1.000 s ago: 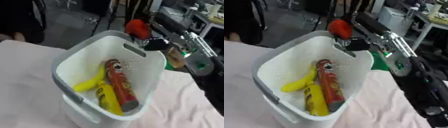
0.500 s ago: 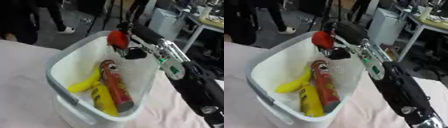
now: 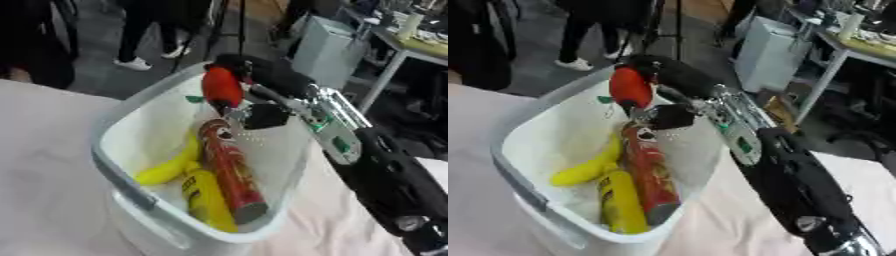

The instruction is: Pick up objects on the table and place them in the box.

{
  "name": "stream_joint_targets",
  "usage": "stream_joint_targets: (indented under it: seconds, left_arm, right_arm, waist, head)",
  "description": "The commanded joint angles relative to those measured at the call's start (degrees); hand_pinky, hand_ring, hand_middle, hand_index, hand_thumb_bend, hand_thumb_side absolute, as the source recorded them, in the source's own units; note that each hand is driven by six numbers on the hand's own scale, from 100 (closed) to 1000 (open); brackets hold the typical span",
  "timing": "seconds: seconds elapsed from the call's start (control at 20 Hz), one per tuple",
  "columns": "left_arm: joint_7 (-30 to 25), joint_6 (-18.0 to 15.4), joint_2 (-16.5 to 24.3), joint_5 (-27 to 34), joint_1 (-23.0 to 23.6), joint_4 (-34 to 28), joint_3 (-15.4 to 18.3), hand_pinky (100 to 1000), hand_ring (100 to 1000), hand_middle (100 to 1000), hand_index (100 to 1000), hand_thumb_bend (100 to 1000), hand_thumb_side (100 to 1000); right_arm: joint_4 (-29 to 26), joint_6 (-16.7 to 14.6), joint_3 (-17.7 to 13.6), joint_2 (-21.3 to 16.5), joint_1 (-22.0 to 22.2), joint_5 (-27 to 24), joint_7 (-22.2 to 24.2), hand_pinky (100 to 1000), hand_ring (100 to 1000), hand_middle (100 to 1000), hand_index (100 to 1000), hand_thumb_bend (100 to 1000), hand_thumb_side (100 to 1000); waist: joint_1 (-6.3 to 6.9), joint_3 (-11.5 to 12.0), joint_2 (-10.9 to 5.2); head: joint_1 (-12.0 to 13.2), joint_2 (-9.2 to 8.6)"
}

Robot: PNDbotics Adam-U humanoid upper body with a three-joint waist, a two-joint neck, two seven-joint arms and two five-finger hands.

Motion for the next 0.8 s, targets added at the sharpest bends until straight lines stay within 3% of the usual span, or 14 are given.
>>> stream_joint_targets:
  seconds: [0.05, 0.4, 0.55, 0.8]
  left_arm:
    - [-0.1, -0.1, 0.3, 0.0, -0.3, -0.7, 0.1, 674, 570, 667, 728, 100, 919]
    - [-0.1, -0.2, 0.3, 0.0, -0.3, -0.7, 0.2, 674, 570, 666, 727, 100, 919]
    - [-0.1, -0.2, 0.2, 0.0, -0.4, -0.7, 0.1, 674, 570, 666, 727, 100, 920]
    - [-0.1, -0.2, 0.2, 0.0, -0.4, -0.7, 0.1, 674, 570, 667, 727, 100, 919]
  right_arm:
    - [-1.4, 0.2, -0.7, -1.3, -0.9, -1.3, 1.5, 1000, 1000, 1000, 1000, 208, 966]
    - [-1.7, 0.0, -0.9, -1.5, -0.8, -1.0, 3.1, 1000, 1000, 1000, 1000, 258, 963]
    - [-1.0, -0.6, -0.9, -1.4, -0.9, -0.3, 5.0, 1000, 1000, 1000, 1000, 347, 922]
    - [-0.6, -1.5, -1.0, -1.4, -0.9, 0.4, 7.2, 1000, 1000, 1000, 1000, 356, 916]
  waist:
    - [0.59, -0.2, -1.61]
    - [0.59, -0.1, -1.59]
    - [0.59, 0.0, -1.60]
    - [0.59, 0.0, -1.59]
  head:
    - [0.1, 0.01]
    - [0.1, -0.22]
    - [-0.6, -0.33]
    - [-1.0, -0.54]
